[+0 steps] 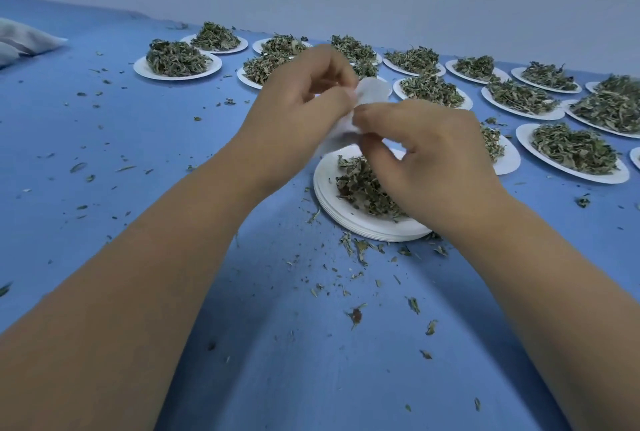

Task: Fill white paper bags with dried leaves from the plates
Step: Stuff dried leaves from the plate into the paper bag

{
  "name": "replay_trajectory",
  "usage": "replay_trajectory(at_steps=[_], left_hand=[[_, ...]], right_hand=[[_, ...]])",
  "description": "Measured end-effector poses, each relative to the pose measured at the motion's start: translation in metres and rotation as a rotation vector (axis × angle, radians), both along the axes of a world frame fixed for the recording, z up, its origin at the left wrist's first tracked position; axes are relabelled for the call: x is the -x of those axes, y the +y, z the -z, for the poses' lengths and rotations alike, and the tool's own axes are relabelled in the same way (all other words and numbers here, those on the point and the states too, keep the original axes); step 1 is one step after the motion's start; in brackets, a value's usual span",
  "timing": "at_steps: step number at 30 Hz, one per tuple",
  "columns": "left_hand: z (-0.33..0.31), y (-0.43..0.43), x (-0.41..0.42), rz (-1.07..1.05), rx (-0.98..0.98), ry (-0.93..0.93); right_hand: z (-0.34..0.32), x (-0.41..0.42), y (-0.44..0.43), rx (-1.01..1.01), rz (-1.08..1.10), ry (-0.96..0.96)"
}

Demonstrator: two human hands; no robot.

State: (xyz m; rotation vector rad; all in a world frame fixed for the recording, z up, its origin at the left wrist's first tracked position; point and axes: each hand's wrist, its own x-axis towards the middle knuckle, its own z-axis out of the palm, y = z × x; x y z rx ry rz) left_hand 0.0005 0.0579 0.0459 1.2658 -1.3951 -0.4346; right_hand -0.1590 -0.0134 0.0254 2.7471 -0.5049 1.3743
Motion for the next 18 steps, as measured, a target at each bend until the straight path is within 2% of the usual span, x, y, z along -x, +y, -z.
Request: replay_trajectory(at_steps=[3, 6, 12, 18], left_hand=[[0.001, 0.005, -0.021, 0.113, -0.149, -0.143], [0.006, 0.006, -0.024, 0.085, -0.262, -0.304], [0.006, 0.006, -0.022, 0.152, -0.386, -0.257], [0.003, 0.006, -0.02, 0.11, -0.321, -0.25]], right_hand=[[-0.002, -0.001, -0.001, -0.272, 0.016, -0.216], [-0.005, -0.003, -0.001, -0.497, -0.048, -0.287], [-0.007, -0.003, 0.007, -0.576, -0.125, -0.223], [-0.007, 0.005, 0.007, -0.636, -0.134, -0.013]])
